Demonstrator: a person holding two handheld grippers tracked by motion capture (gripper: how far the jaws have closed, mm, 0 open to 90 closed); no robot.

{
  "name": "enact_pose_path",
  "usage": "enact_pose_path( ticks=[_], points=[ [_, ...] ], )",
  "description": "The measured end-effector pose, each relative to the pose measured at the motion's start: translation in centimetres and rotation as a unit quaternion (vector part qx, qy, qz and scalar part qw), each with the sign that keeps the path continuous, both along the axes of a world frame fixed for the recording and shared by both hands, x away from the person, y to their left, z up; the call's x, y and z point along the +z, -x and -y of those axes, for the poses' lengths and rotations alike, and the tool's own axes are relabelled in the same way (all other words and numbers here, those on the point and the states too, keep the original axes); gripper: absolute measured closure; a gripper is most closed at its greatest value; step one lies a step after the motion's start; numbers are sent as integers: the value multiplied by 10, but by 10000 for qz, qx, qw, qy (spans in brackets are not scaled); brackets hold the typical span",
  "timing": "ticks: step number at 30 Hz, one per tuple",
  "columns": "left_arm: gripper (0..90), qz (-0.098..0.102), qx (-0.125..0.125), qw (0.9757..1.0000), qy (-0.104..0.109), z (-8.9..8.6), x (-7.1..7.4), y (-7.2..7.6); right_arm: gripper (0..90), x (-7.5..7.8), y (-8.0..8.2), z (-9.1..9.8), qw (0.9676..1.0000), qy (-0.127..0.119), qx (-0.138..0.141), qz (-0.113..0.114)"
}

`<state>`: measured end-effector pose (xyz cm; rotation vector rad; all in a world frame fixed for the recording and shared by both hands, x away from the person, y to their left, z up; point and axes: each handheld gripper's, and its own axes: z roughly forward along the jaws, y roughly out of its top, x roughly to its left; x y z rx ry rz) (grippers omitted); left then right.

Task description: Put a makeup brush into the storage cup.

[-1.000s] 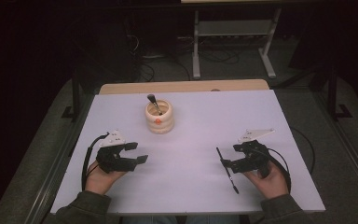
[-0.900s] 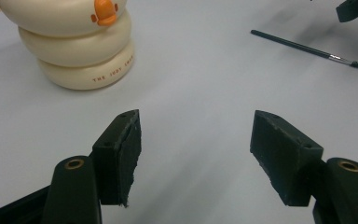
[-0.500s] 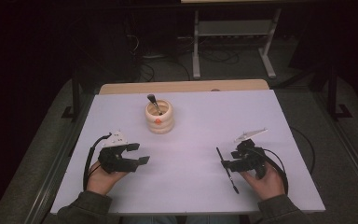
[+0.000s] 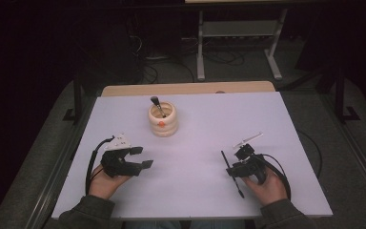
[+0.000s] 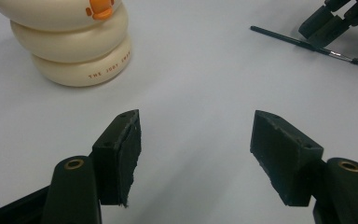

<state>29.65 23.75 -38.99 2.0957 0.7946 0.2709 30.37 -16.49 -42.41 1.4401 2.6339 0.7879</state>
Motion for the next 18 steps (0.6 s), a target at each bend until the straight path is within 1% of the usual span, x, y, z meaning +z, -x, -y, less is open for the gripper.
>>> enact_pose_path(
  ticks=[5,10,11,13,14,16,18],
  points=[
    [334,-12,-6,10000,-1,0,0,0,680,-2,0,-3,9999,149,64,9],
    [337,-12,-4,10000,14,0,-1,0,735,-3,0,-3,9997,235,23,31],
    [337,-11,-5,10000,18,0,-1,0,748,-3,0,-4,9995,289,54,68],
    [337,-5,8,10000,22,1,-1,0,781,-3,2,-7,9986,501,73,165],
    [337,-12,3,10000,10,1,-1,0,782,-3,2,-10,9979,599,111,225],
    [337,-2,-11,10000,3,1,-1,-1,786,-2,3,-13,9974,687,97,206],
    [339,14,-12,10000,19,2,-1,-1,797,-2,2,-14,9974,704,9,145]
  ],
)
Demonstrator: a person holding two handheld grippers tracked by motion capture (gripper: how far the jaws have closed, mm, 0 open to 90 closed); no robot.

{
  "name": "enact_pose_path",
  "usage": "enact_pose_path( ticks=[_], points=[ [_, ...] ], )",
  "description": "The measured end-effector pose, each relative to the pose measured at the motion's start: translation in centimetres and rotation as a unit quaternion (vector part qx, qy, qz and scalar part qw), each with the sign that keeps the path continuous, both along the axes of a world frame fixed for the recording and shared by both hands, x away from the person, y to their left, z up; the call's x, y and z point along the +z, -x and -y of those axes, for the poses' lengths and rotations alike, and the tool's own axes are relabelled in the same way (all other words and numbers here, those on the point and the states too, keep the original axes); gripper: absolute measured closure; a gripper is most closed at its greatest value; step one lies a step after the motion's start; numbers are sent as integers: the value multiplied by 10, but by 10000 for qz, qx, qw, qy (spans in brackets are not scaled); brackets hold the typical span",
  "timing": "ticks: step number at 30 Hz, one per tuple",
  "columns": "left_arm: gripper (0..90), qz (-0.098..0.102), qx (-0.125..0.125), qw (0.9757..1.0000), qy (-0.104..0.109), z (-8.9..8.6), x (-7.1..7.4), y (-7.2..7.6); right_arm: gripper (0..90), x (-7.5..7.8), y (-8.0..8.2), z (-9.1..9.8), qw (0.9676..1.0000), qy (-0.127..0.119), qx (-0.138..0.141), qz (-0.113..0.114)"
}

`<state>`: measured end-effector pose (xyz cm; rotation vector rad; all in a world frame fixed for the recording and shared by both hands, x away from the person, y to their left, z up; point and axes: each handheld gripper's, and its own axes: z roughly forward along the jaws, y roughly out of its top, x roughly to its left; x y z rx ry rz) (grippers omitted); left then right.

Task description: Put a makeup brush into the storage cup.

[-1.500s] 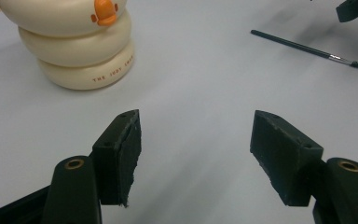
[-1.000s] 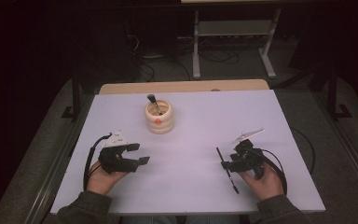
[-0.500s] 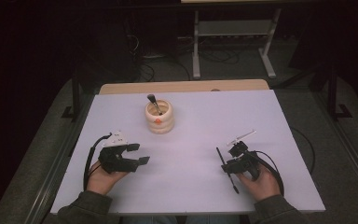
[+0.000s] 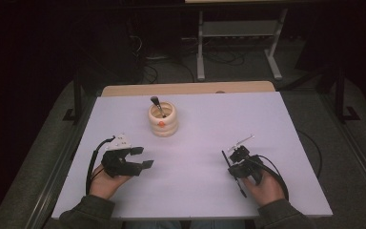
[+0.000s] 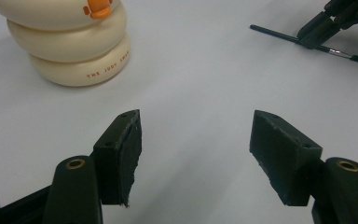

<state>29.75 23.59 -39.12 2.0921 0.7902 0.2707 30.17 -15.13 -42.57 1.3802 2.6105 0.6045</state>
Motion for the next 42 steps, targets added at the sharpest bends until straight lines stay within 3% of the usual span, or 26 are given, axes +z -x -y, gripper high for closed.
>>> enact_pose_path(
  ticks=[5,7,12,18,22,26,31,33,35,42],
  points=[
    [340,15,-29,10000,-5,2,2,1,834,1,-7,2,9996,-74,-95,-247],
    [340,14,-32,10000,26,3,2,1,839,0,-8,4,9997,-111,-8,-223],
    [339,3,-26,10000,49,2,2,0,850,0,-13,10,9985,-350,-5,-422],
    [347,30,-60,10000,63,4,10,-2,851,4,-11,10,9990,-156,285,-301],
    [363,95,-111,9999,71,7,15,-1,851,13,-11,14,9985,-363,319,-263],
    [363,133,-267,9995,-69,14,20,-1,851,18,-10,13,9979,-443,424,-220],
    [363,113,-517,9983,-230,26,26,-2,851,32,-5,4,9952,-498,837,-39],
    [364,103,-555,9981,-237,27,28,-2,851,37,-4,1,9939,-518,978,-12],
    [369,-29,-752,9970,-165,31,33,-3,851,44,-4,-4,9924,-537,1107,42],
    [386,75,-972,9951,-153,35,51,-4,850,66,-3,-19,9868,-615,1491,146]
  ],
)
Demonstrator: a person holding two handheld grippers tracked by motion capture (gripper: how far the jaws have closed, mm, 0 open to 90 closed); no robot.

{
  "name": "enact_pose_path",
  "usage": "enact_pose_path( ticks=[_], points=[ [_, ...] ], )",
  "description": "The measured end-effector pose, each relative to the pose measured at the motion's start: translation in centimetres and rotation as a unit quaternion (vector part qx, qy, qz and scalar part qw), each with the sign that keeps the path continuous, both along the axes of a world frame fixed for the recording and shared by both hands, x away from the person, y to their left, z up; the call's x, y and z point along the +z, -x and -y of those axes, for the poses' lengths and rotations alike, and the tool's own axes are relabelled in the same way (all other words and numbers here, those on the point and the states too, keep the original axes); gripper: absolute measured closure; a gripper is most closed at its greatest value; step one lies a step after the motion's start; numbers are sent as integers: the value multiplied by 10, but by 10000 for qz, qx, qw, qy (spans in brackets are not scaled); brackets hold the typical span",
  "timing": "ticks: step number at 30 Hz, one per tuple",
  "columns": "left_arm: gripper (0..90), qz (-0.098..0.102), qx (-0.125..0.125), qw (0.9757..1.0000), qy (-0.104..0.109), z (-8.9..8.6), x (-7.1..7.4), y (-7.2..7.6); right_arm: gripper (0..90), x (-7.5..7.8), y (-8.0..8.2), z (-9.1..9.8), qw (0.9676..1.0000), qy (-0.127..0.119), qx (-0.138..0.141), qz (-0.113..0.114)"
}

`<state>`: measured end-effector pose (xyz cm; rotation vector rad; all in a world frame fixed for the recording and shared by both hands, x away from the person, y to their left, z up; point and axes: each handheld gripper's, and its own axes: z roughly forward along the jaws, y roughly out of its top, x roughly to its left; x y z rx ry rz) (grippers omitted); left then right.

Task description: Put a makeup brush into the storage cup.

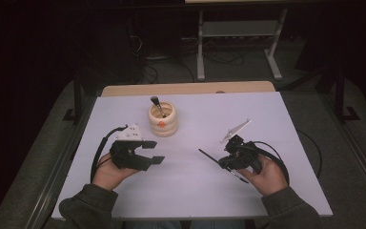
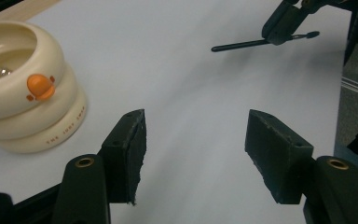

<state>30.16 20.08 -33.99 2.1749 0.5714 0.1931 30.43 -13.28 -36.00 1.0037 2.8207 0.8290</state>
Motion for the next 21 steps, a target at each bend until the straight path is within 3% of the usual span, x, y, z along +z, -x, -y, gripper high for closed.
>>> enact_pose_path(
  ticks=[11,13,21],
  points=[
    [383,21,-323,9994,-121,8,17,0,850,19,-2,-18,9983,-158,555,60],
    [384,39,-413,9990,-162,12,19,1,850,25,-1,-23,9970,-286,725,30],
    [400,111,-749,9967,-307,24,26,4,850,34,3,-47,9922,-218,1220,89]
  ],
)
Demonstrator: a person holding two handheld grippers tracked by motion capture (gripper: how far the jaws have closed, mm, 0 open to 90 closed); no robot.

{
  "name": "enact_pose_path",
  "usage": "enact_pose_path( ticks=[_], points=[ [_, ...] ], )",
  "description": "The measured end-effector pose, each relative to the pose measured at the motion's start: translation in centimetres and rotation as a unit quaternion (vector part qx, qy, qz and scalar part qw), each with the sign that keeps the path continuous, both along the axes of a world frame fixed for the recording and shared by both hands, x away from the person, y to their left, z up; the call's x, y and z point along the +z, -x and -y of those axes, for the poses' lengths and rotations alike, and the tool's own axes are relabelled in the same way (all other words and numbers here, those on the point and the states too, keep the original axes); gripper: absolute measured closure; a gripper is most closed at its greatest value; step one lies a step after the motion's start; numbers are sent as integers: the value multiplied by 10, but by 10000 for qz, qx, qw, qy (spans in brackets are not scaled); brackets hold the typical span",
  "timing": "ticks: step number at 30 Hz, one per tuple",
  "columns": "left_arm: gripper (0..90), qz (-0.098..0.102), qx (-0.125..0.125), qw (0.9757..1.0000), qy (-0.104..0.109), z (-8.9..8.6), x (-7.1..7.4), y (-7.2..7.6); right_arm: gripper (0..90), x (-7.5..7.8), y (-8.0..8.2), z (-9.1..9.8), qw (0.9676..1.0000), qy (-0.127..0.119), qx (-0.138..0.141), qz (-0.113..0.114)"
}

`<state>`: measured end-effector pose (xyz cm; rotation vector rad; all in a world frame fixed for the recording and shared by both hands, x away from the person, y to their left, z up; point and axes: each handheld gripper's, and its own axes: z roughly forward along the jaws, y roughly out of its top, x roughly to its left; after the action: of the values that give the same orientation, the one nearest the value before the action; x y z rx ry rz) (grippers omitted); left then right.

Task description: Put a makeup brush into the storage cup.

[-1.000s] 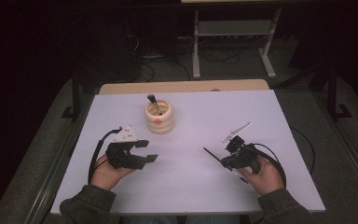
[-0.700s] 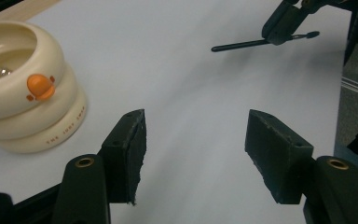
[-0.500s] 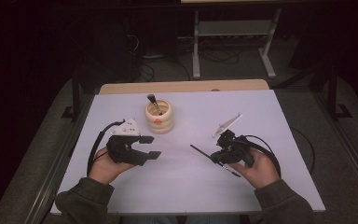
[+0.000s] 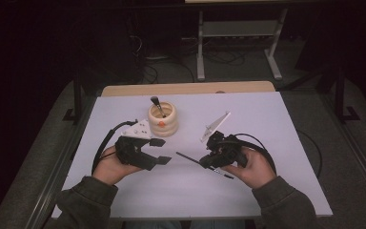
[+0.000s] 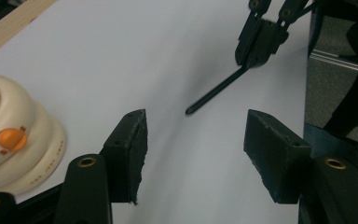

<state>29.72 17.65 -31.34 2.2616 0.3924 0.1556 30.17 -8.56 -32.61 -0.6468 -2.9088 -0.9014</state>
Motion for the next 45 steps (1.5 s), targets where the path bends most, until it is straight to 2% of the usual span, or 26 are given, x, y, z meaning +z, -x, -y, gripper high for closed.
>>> enact_pose_path(
  ticks=[4,6,8,12,16,18,20,22,24,27,30,33,34,36,37,38,41,43,45],
  points=[
    [418,5,-169,9998,-68,5,1,3,850,0,2,-9,9998,13,179,-49],
    [438,-16,-228,9997,-95,8,-1,5,850,-2,2,-16,9993,24,372,-24],
    [467,45,-348,9992,-202,10,-2,5,850,-4,2,-20,9990,27,454,-45],
    [470,-21,-488,9978,-453,16,-8,5,850,-8,2,-27,9982,21,585,-97],
    [462,-78,-690,9951,-703,24,-15,4,850,-12,3,-33,9973,79,719,-160],
    [473,-156,-799,9933,-814,27,-18,5,850,-13,4,-35,9967,103,789,-190],
    [497,-153,-955,9903,-996,30,-21,5,850,-15,5,-37,9958,107,882,-240],
    [541,-166,-1048,9887,-1062,32,-24,5,850,-16,5,-38,9952,77,936,-266],
    [558,-281,-1108,9870,-1129,33,-27,4,850,-17,5,-38,9947,79,991,-253],
    [579,-297,-1223,9838,-1277,34,-30,4,850,-19,5,-39,9944,103,1019,-278],
    [640,-309,-1323,9811,-1376,37,-34,6,850,-22,6,-41,9936,111,1083,-298],
    [658,-348,-1430,9771,-1535,40,-38,6,850,-24,8,-44,9931,141,1119,-332],
    [658,-371,-1484,9748,-1621,41,-39,6,850,-24,9,-44,9930,154,1121,-348],
    [658,-525,-1528,9732,-1639,42,-42,6,849,-25,9,-46,9923,143,1186,-329],
    [663,-493,-1545,9725,-1671,42,-42,6,849,-25,10,-46,9919,147,1211,-347],
    [686,-646,-1604,9711,-1648,43,-44,7,850,-25,11,-47,9917,143,1227,-348],
    [748,-647,-1748,9671,-1730,44,-45,8,850,-25,12,-48,9908,128,1309,-313],
    [808,-672,-1788,9662,-1733,44,-46,8,849,-26,13,-48,9909,107,1301,-341],
    [830,-653,-1920,9637,-1734,44,-46,11,846,-26,13,-47,9905,100,1348,-268]
  ],
)
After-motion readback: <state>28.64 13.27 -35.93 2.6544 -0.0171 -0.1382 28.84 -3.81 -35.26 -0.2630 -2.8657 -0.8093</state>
